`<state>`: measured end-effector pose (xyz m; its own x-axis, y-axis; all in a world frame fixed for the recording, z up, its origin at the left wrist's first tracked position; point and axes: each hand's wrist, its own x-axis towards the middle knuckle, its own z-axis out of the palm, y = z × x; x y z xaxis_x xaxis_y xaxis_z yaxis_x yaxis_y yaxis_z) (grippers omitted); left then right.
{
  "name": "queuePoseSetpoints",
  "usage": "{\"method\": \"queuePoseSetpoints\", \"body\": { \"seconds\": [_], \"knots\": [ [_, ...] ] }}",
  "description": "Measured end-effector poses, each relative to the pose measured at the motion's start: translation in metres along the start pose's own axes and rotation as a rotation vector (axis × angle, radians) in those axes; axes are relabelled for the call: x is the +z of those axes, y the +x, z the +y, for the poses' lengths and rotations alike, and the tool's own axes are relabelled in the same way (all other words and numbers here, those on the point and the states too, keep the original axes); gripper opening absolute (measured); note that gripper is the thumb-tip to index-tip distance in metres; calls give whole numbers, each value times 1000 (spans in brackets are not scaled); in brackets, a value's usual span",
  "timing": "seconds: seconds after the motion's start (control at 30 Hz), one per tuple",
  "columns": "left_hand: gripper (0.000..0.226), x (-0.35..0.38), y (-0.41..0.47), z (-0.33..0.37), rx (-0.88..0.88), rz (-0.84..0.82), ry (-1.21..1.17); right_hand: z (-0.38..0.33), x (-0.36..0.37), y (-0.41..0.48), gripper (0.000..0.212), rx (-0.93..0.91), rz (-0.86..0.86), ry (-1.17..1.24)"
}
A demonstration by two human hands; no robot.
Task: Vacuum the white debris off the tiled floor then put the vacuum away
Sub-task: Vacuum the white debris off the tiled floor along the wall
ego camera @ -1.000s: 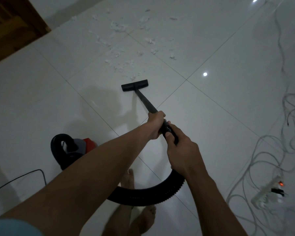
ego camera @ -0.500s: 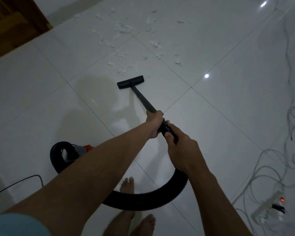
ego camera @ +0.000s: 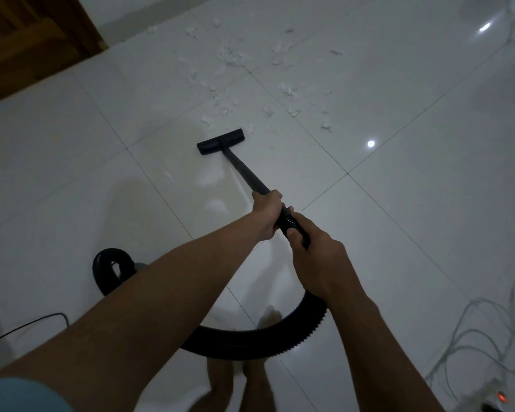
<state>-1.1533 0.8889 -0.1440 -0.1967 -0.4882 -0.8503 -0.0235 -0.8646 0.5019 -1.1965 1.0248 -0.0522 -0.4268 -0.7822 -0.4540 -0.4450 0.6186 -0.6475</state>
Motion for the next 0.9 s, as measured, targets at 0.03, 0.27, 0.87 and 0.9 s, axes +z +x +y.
{"method": "queuePoseSetpoints", "body": {
  "seconds": [0.03, 0.27, 0.87, 0.9],
  "knots": [
    [46, 1, 3, 7, 0, 5, -7, -3, -1, 7, 44, -6, -4, -6],
    [48, 6, 31, 51, -10, 42, -63, -24, -6, 58, 46, -29, -41, -23],
    [42, -12, 105, 151, 31, 90, -114, -91, 10, 166, 47, -80, -98, -54],
    [45, -14, 109, 158, 30, 93, -119, -96, 11, 172, 47, -74, -97, -59]
  ]
}}
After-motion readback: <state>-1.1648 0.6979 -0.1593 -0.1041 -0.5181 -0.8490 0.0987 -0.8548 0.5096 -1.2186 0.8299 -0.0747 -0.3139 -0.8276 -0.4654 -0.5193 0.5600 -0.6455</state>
